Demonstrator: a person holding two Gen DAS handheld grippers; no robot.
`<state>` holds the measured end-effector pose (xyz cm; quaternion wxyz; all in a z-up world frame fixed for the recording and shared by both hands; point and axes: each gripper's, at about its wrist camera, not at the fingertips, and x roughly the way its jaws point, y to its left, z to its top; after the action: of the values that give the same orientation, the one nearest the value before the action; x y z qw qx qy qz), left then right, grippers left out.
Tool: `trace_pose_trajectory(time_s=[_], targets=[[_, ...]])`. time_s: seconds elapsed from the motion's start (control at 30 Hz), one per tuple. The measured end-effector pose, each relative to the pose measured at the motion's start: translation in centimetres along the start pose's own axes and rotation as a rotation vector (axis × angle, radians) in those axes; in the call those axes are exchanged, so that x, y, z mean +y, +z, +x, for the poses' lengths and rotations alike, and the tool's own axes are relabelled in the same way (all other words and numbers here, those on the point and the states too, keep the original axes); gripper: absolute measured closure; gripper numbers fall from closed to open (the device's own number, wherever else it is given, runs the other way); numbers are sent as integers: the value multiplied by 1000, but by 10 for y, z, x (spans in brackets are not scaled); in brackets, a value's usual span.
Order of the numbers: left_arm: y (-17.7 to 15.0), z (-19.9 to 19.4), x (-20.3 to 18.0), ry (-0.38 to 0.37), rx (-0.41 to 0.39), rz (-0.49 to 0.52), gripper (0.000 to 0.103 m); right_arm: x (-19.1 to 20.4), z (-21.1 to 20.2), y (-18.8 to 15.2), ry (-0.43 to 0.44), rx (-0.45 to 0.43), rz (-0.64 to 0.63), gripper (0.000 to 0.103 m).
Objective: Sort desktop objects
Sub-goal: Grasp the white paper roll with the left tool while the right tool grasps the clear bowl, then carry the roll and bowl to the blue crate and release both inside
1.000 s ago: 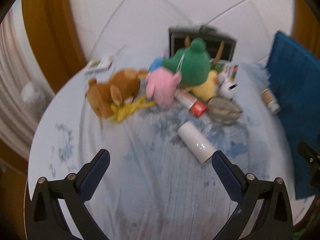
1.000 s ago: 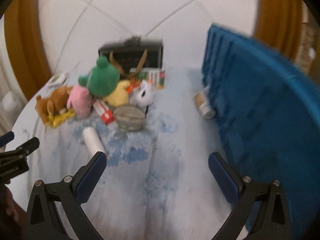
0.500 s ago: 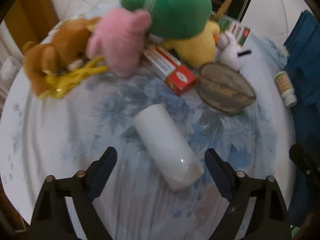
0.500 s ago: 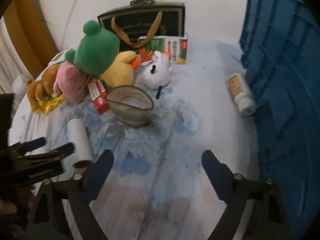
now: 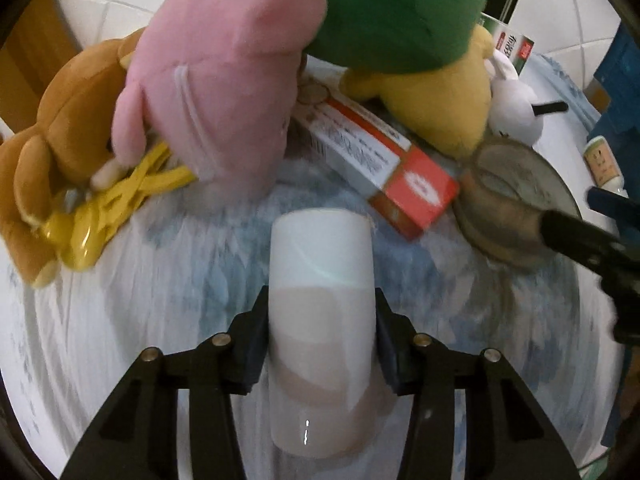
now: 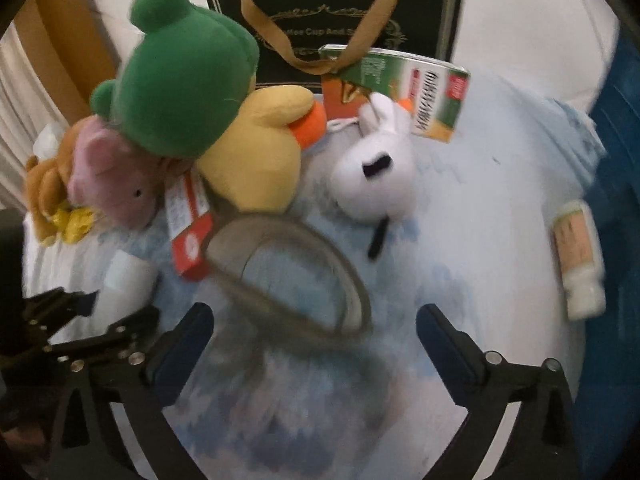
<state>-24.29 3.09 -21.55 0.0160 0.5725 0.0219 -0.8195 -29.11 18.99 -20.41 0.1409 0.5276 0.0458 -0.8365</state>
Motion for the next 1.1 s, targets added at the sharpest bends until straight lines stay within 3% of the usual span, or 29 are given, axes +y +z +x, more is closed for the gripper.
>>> trace_pose_trajectory(time_s=[0.2,0.27,0.33,0.5,0.7,0.87,1.1], targets=[[7,-4,-9,20,-19,32,58,11,37,18,47,80,-85,0],[5,-7,-12,23,-19,42,58,16,46,16,47,104,-97,8],[1,-12,-14,23,-18,48,58,19,45,13,45,110,-104,15],[-13,-44,-24,17,-59,69,58,22,27,4,20,110,-89,19],[-33,-108,-25,-13,-159,99,58,32,-36,-12,12,41,-67,20],[-42,-158,-24,-50,-276,138,58,48,-110,-20,-33,-80,-52,21],[-56,-231,-23,-142,-444,244,58,76,-208,-57,-146,-270,14,21]])
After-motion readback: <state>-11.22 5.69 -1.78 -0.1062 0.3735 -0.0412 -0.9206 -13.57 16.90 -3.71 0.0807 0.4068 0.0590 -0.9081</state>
